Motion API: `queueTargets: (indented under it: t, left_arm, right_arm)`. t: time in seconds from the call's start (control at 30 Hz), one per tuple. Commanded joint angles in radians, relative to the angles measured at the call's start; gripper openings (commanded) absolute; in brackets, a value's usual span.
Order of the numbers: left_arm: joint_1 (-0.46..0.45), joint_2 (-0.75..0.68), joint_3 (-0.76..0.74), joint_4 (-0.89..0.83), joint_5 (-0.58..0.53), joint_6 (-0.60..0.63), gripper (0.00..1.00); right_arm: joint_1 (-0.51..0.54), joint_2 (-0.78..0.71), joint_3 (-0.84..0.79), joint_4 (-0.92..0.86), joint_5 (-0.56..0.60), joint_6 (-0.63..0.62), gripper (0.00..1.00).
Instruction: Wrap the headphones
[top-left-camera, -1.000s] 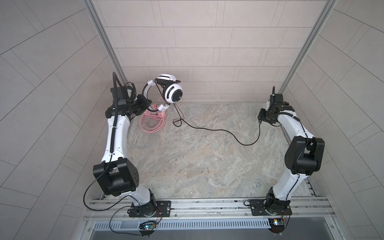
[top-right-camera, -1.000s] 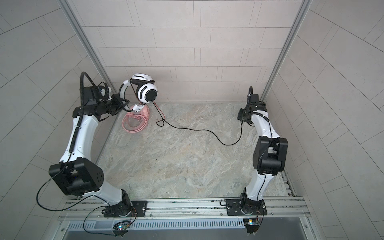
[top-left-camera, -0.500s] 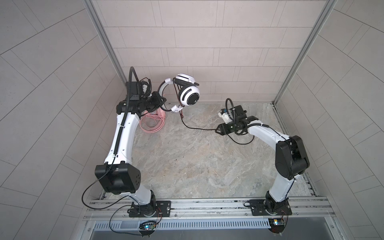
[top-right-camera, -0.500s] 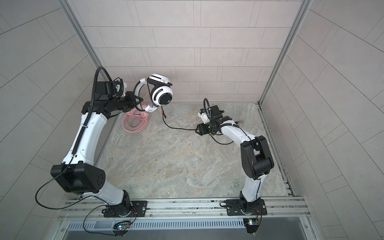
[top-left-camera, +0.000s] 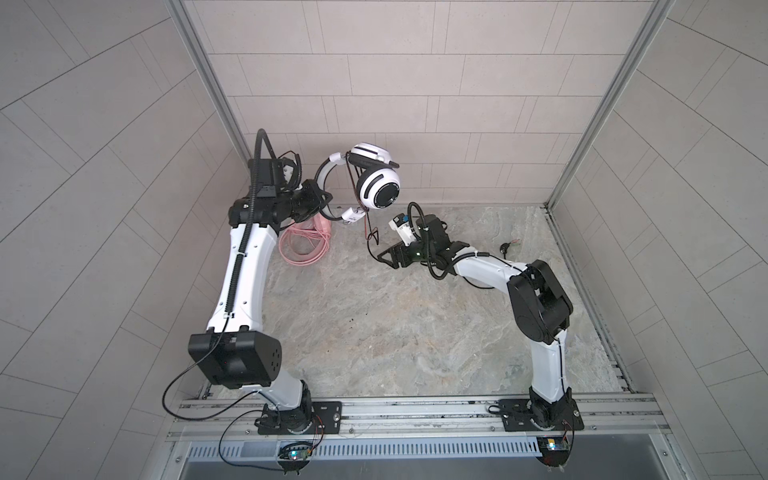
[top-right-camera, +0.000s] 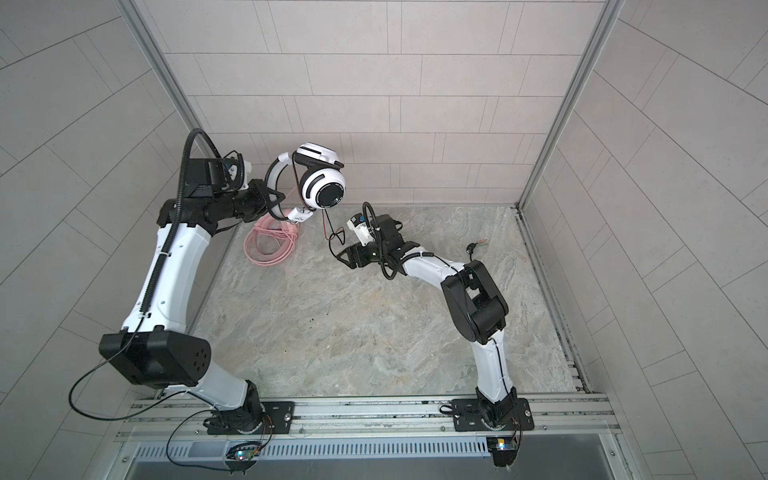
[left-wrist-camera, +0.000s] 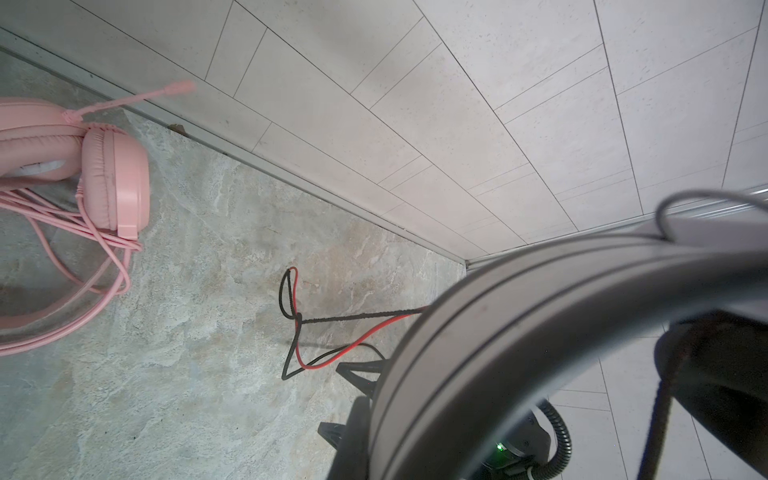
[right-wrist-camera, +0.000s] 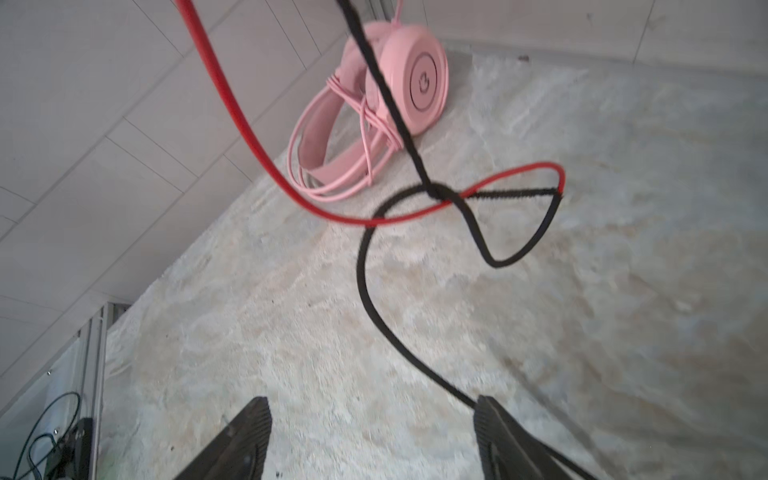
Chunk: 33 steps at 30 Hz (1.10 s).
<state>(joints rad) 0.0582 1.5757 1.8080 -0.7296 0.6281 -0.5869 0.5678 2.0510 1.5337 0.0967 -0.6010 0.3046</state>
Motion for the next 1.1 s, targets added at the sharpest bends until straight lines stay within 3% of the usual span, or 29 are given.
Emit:
queueTargets:
  t: [0.0, 0.4, 0.6, 0.83, 1.07]
  left_arm:
    - [-0.006, -0.051, 0.045, 0.027, 0.042, -0.016, 0.00]
    - [-0.005, -0.071, 0.061, -0.002, 0.047, -0.003, 0.00]
    - [-0.006, -0.075, 0.086, -0.055, 0.005, 0.042, 0.00]
    - [-0.006, -0.083, 0.040, -0.037, 0.005, 0.042, 0.00]
    - [-0.006, -0.119, -0.018, -0.006, 0.015, 0.035, 0.00]
  right_arm:
    - [0.033, 0.061, 0.053, 0.040, -0.026, 0.065, 0.81]
    - [0.088, 0.184, 0.229, -0.060, 0.104, 0.005, 0.78]
    - [0.077, 0.157, 0.191, -0.061, 0.120, -0.026, 0.74]
    - [0.069, 0.019, 0.064, -0.045, 0.138, -0.040, 0.70]
    - [0.070, 0.018, 0.073, -0.062, 0.152, -0.039, 0.67]
